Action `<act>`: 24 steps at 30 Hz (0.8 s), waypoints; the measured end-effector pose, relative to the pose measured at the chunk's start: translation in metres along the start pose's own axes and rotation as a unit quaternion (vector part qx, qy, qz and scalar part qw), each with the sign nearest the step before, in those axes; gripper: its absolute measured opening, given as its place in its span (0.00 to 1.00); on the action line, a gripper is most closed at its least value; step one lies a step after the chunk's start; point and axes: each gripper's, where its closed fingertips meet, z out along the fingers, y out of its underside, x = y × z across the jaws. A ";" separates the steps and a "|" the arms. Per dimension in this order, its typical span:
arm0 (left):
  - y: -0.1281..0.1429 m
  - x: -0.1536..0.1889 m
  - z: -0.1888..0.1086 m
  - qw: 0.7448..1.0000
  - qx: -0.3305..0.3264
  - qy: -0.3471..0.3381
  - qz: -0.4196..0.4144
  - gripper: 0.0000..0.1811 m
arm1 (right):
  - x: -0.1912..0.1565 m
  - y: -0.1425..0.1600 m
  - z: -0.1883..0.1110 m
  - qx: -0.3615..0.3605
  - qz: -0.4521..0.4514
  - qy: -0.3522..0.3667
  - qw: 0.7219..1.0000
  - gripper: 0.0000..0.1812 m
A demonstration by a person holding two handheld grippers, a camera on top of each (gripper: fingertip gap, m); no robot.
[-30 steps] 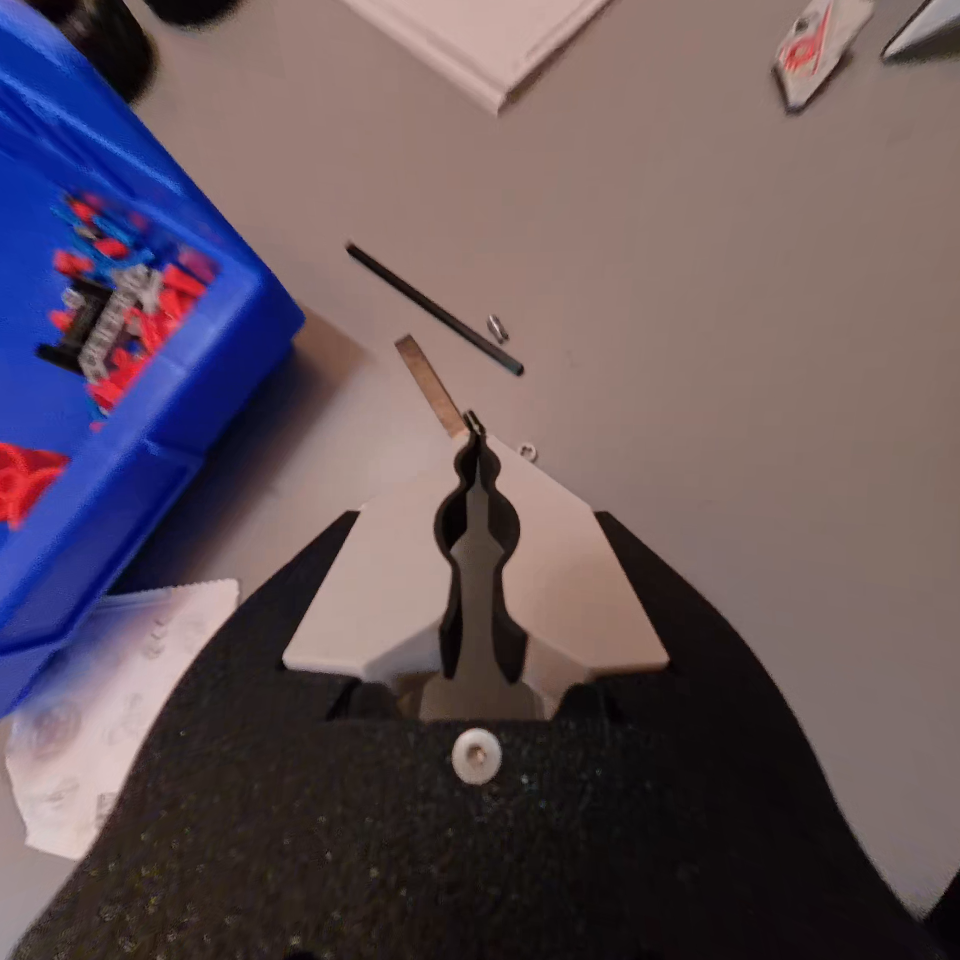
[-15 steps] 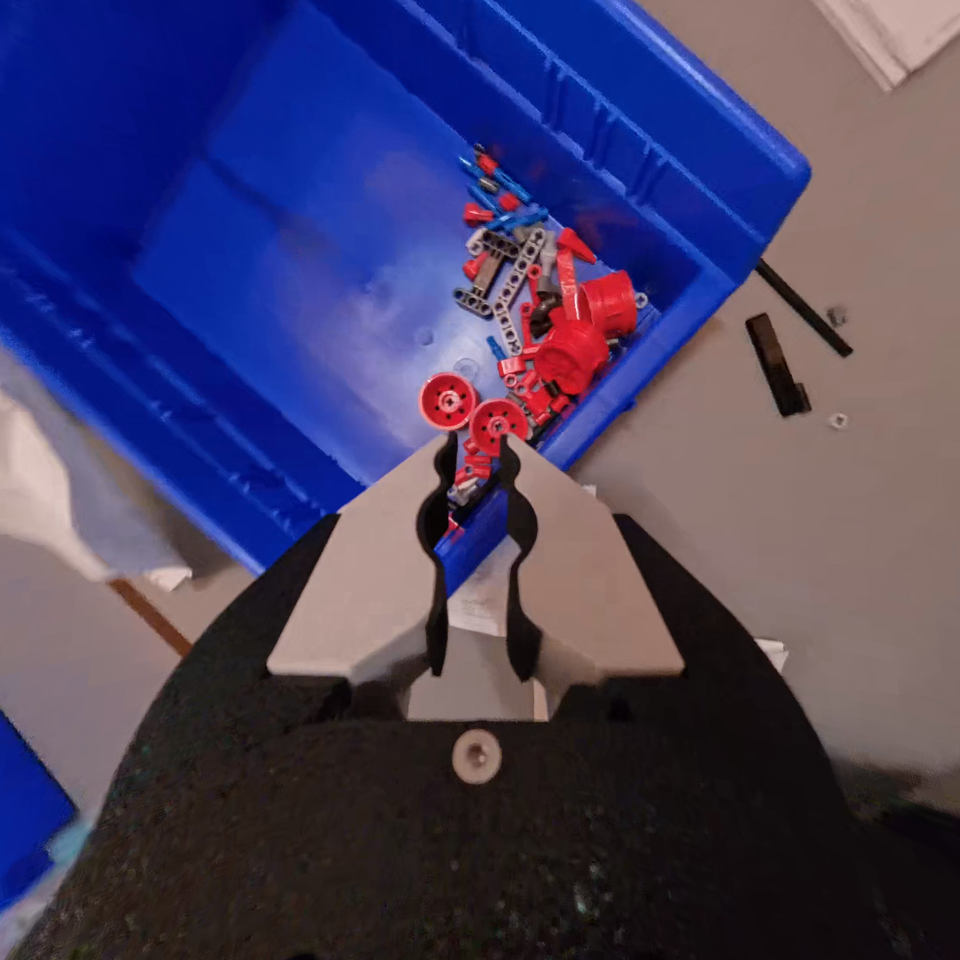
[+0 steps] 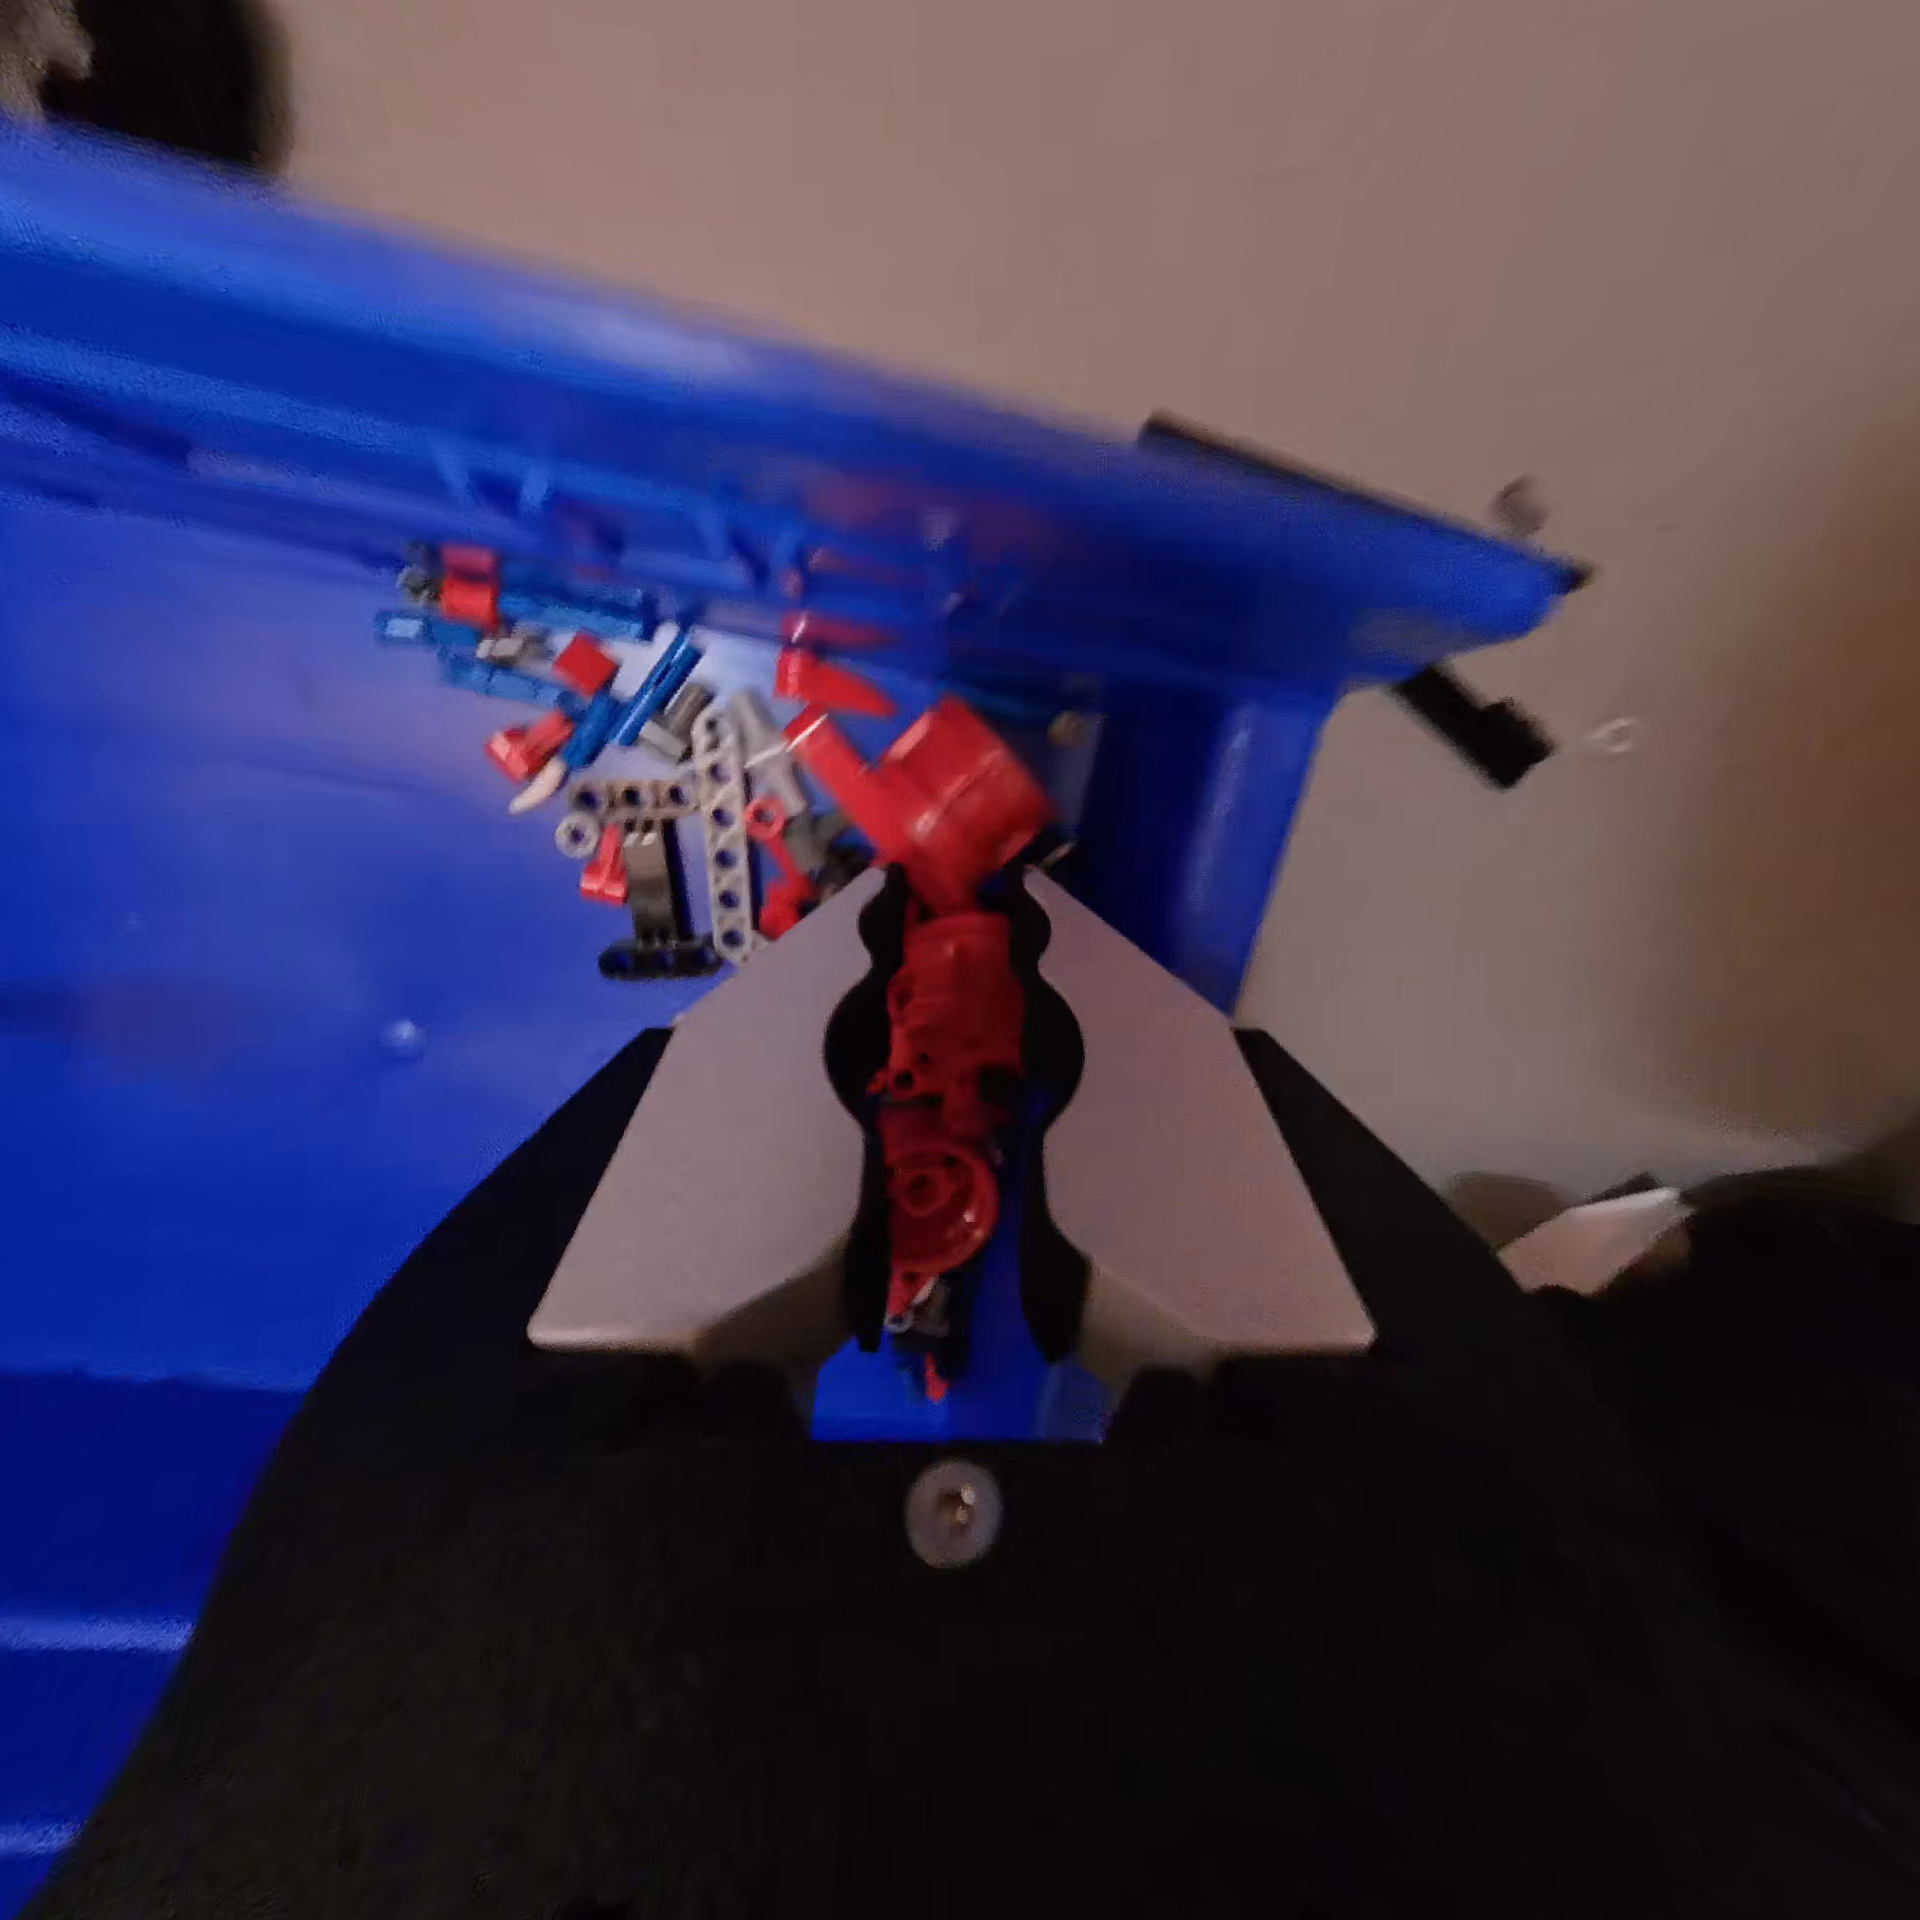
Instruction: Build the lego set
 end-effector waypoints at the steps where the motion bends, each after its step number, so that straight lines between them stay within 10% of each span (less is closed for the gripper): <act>1: 0.009 -0.007 0.002 1.000 -0.015 -0.012 -0.009 0.07 | 0.000 0.000 0.000 0.000 0.001 -0.001 1.000 0.21; 8: -0.005 -0.036 -0.014 0.992 0.074 -0.065 -0.078 0.08 | 0.000 0.000 0.000 0.000 -0.001 0.000 1.000 0.21; 24: -0.011 -0.022 0.006 0.995 0.077 -0.044 0.043 0.09 | 0.000 0.000 0.000 0.000 0.000 -0.002 1.000 0.21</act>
